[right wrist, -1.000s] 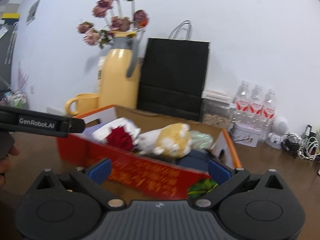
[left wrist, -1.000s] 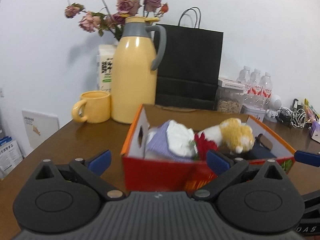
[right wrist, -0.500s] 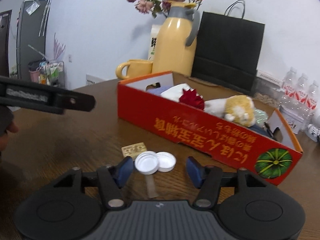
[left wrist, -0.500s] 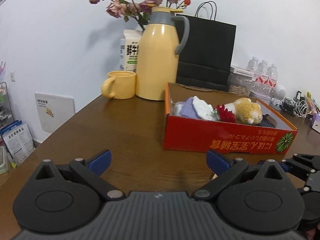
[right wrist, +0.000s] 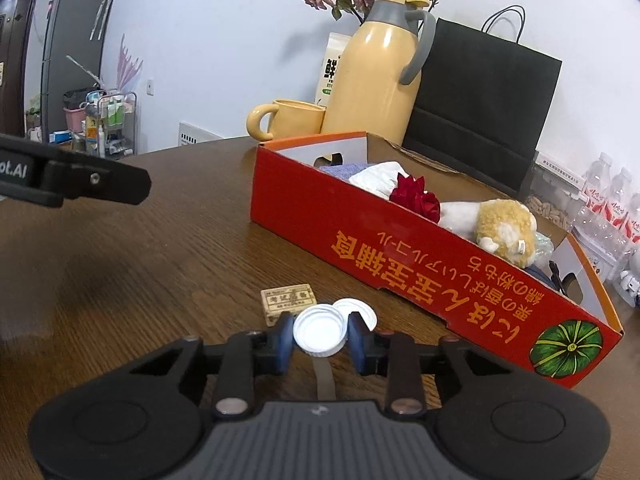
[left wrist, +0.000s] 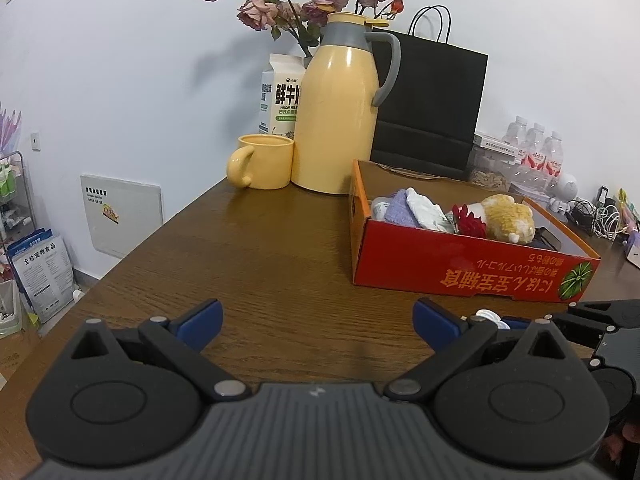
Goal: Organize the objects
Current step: 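Grasp the white bottle cap with the right gripper while the left grasps the small beige box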
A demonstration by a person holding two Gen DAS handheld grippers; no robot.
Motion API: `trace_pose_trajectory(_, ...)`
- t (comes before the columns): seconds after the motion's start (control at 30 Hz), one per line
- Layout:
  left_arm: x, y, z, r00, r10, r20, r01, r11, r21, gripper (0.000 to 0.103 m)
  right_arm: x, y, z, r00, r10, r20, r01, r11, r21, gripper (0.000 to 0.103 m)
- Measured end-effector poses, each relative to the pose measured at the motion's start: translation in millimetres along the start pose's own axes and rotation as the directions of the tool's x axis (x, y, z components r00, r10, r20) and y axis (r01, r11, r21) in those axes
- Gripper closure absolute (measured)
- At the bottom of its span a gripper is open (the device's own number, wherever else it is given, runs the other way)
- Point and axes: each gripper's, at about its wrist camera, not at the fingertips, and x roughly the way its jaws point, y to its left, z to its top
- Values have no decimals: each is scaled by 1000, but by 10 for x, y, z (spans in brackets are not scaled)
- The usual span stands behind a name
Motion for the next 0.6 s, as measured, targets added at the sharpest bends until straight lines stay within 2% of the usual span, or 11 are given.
trace_pose_trajectory(0.1,4,-19,-1,1000,-3,-2,3,1000,5,0,-26,-20,-3,1000,-4,16,4,1000,9,75)
trace_pose_trajectory(0.2,34,-92,-2,1000,-8,-14,8,1000,18,0,-104,-101,-10,997,-15,73,11,998,59,75)
trace_pose_trajectory(0.37,165,-308,-22,998,-27,-57,31,997,66,0,-239,-368,-67,990,-76,122,53,982,180,75)
trace_pose_trajectory(0.6,406,-709,-25,991,-69,-117,86,985,147,0,-377,-726,-203,977,-158,141,114,955,274,75)
